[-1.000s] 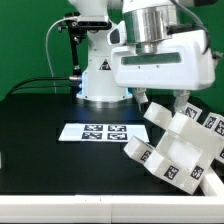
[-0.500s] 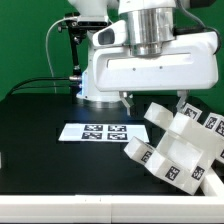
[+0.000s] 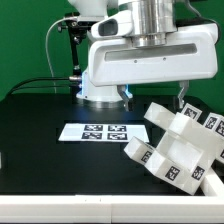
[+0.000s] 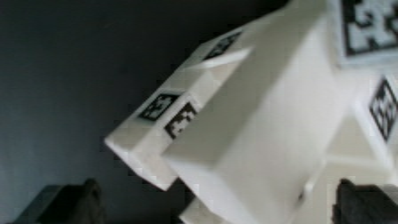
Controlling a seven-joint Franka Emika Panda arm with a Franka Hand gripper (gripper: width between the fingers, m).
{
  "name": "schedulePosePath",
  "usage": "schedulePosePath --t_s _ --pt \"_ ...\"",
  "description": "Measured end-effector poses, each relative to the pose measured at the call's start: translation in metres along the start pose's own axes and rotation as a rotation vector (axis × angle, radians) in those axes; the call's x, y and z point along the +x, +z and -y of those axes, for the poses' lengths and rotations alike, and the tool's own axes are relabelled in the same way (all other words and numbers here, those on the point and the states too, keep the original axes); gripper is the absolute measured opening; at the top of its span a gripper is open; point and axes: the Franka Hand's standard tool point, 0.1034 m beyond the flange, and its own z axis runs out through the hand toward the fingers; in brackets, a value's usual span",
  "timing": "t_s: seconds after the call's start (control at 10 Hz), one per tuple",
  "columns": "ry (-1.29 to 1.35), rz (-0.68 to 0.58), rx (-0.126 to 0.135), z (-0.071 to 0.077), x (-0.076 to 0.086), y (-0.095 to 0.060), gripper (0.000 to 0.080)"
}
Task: Assemble chair
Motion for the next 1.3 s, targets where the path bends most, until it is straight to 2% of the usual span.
schedulePosePath --t_s 0.1,0.2,0.4,0.7,0.9,1.1,1.3 --pt "-0.074 0.008 -0.025 0.002 -0.002 -0.001 0.0648" --pt "-0.121 0.014 -0.030 -0.005 -0.003 0.000 0.0648" --pt "-0.125 0.009 -0.038 -0.027 0.000 0.004 0.0648" --pt "-0.103 0.024 -0.049 -0.066 0.000 0.019 0.0648" --pt "-0.079 0.025 -0.050 -0.081 0.001 0.020 0.0648" --pt "-0.056 0.023 -0.046 -0.086 0.002 0.019 0.0648" --pt "-0.049 0.036 -0.035 -0.080 0.001 0.012 0.0648"
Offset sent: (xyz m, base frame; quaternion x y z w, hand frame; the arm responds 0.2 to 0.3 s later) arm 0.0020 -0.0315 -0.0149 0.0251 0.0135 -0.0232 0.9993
